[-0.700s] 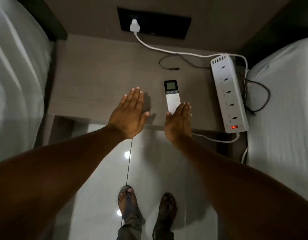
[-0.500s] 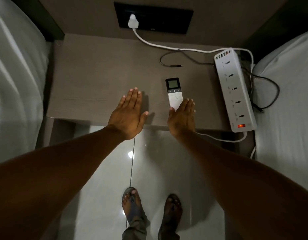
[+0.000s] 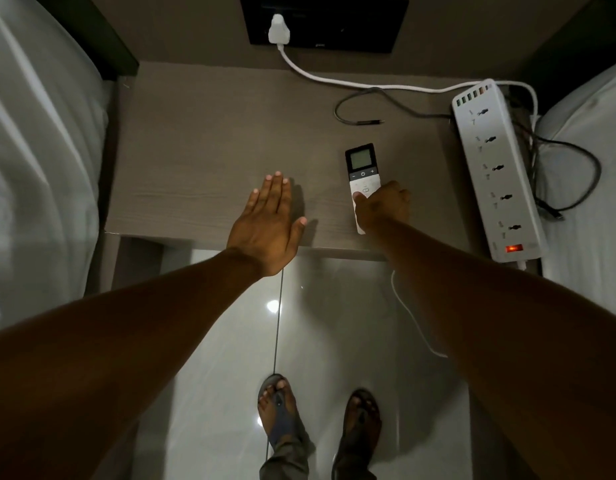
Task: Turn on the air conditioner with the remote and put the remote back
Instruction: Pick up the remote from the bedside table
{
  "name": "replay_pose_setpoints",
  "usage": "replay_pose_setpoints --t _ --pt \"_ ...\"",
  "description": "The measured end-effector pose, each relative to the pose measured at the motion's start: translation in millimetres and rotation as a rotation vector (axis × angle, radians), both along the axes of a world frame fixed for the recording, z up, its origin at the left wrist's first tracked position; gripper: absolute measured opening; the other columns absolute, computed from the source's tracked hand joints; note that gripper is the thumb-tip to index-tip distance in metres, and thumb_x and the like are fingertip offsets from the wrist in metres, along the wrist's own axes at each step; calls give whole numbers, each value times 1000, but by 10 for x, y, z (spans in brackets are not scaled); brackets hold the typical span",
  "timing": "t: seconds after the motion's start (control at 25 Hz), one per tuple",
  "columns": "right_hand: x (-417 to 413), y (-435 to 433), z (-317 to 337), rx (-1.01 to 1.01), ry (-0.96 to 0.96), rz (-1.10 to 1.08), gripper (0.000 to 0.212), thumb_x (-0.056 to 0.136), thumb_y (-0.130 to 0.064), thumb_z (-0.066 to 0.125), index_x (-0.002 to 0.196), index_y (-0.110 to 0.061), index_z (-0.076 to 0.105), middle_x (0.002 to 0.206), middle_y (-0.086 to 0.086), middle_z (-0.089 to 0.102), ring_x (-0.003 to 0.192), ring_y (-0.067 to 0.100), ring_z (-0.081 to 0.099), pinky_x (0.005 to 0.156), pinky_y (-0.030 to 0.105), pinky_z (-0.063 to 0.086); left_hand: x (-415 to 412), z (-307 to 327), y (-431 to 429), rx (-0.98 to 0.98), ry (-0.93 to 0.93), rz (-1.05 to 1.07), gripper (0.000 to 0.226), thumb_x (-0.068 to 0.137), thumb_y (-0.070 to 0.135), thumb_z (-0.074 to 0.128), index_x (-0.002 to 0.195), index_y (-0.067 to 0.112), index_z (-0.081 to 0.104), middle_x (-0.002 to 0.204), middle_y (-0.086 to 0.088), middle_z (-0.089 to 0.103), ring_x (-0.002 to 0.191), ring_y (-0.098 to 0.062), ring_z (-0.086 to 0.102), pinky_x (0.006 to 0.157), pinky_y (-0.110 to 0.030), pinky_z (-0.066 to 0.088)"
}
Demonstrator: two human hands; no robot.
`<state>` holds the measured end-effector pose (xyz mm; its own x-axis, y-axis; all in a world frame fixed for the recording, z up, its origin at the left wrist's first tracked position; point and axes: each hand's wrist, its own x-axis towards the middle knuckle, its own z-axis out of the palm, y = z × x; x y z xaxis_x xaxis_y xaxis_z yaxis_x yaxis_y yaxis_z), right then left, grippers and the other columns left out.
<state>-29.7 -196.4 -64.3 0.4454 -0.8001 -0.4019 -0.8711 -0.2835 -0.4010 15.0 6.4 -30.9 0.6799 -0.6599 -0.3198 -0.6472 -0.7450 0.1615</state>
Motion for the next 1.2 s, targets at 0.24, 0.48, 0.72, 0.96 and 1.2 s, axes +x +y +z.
replay_pose_setpoints --t 0.24,0.48,0.72,0.96,1.2 --pt "20 41 82 301 -136 -121 45 86 -30 70 120 -5 54 125 13 62 110 32 61 78 33 46 7 123 -63 -13 8 -5 72 98 50 10 151 4 -3 161 -15 -5 146 -24 -9 118 -37 -3" --pt "87 269 651 559 -387 -168 32 87 -27 70 107 -1 68 107 16 72 86 28 69 69 27 49 83 651 -48 -43 -55 54 70 99 49 10 151 5 -3 161 -15 -4 146 -25 -8 118 -38 -1" --pt "480 670 2022 710 -530 29 23 90 -26 67 107 -11 66 107 12 73 85 27 71 81 41 58 397 1862 242 -147 -214 212 73 98 52 9 151 5 -2 161 -14 -3 147 -25 -7 117 -37 -2" --pt "839 1601 4122 878 -610 341 26 92 -25 63 113 -9 61 108 15 73 84 34 74 82 49 59 544 3850 1258 -188 -482 474 76 95 59 5 153 9 -1 161 -9 -5 146 -21 -10 113 -33 -6" --pt "752 3363 6668 1115 -753 766 26 94 -20 59 115 -5 58 103 21 72 73 36 75 68 46 61 -75 6509 3148 -182 -855 712 75 95 57 7 152 9 -2 161 -9 -6 146 -19 -11 113 -33 -8"
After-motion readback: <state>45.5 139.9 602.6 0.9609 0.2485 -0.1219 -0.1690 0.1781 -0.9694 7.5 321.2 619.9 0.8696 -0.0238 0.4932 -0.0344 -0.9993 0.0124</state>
